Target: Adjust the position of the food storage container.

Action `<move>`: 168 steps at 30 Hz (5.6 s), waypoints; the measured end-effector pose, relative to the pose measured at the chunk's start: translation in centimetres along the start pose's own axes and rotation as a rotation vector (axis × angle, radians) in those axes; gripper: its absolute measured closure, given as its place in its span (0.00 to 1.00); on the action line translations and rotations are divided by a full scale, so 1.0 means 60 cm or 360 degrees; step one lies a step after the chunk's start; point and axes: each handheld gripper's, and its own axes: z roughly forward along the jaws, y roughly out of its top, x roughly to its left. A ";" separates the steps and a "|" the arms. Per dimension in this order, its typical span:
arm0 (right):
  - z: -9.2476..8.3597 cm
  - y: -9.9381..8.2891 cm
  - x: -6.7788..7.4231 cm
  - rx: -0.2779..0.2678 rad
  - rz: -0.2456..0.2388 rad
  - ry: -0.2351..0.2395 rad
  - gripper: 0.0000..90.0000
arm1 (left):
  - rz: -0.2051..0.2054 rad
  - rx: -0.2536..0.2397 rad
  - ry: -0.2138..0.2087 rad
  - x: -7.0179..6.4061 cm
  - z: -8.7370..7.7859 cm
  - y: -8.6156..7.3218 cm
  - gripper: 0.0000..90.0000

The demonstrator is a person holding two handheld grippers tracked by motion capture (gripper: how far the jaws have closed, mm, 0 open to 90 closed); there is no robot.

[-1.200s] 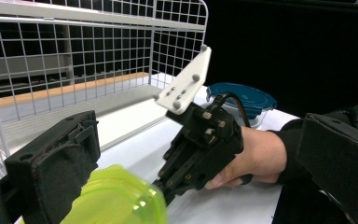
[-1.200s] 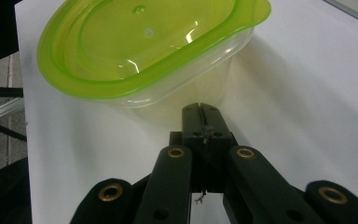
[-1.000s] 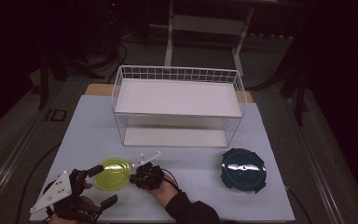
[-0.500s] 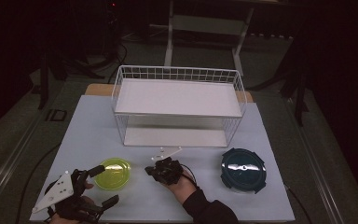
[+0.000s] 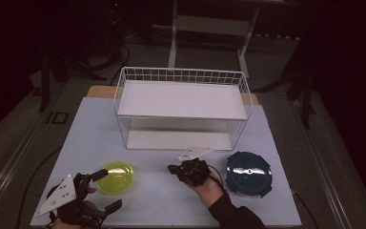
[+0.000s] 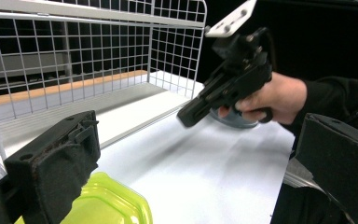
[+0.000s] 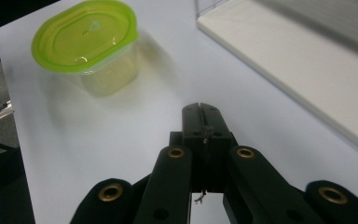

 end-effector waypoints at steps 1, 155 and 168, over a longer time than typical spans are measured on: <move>-0.009 -0.002 -0.004 -0.0010 0.0005 -0.0007 1.00 | 0.0003 -0.0001 0.0002 0.000 0.000 0.000 0.00; -0.210 -0.215 -0.128 -0.0079 0.0392 -0.0289 1.00 | 0.0006 0.0061 -0.0025 -0.005 0.015 -0.006 0.00; -0.222 -0.207 -0.124 -0.0112 0.0350 -0.0352 0.99 | 0.0025 0.0104 -0.0017 -0.018 0.025 -0.001 0.00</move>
